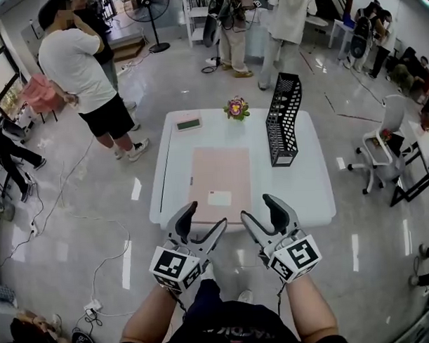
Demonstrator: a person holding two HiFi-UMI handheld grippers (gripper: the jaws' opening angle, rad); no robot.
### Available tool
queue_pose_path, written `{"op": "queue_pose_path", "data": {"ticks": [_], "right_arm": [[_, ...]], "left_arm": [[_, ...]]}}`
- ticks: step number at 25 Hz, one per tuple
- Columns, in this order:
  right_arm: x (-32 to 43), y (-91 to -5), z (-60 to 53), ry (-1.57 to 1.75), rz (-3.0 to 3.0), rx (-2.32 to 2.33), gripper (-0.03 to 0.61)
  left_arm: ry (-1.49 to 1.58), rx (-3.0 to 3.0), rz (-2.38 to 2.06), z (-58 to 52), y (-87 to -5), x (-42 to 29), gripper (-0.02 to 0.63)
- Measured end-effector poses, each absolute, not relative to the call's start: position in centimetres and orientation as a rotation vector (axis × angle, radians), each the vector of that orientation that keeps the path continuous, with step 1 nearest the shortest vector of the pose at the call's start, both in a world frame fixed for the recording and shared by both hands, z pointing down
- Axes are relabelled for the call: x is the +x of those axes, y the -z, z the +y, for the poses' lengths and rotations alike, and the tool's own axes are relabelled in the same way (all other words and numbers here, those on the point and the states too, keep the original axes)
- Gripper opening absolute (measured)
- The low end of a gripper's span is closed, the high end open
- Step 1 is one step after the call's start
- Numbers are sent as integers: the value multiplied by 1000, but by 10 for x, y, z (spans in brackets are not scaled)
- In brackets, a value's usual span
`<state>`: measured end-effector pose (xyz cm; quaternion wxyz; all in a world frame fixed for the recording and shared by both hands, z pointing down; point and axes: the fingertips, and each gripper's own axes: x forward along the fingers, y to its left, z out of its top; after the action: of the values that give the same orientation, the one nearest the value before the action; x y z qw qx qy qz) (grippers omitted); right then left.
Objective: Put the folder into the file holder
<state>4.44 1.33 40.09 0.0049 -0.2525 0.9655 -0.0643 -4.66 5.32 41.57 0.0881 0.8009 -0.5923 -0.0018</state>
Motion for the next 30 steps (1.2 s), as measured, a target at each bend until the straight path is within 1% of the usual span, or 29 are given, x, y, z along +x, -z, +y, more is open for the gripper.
{"op": "queue_pose_path", "data": {"ticks": [6,14,24,29,30], "right_arm": [[0,-413,-23,243,3042,-839,267],[-43,-426,-59,294,3026,-934,267],[-66,-436,-85,312,3021,-1062,267],[-66,-444,-95,323,3042,-1100,316],[-65,-447,-98,324,3045,-1108,316]], "left_arm": [[-16,2378,-1720,14,-429,-93,347],[-27,2352,-1682,-22,-448,-151,348],[-47,2369,-1612,-51,-465,-187,356],[-55,2370,-1582,-64,-471,-187,367],[-58,2366,-1577,-67,-473,-187,368]]}}
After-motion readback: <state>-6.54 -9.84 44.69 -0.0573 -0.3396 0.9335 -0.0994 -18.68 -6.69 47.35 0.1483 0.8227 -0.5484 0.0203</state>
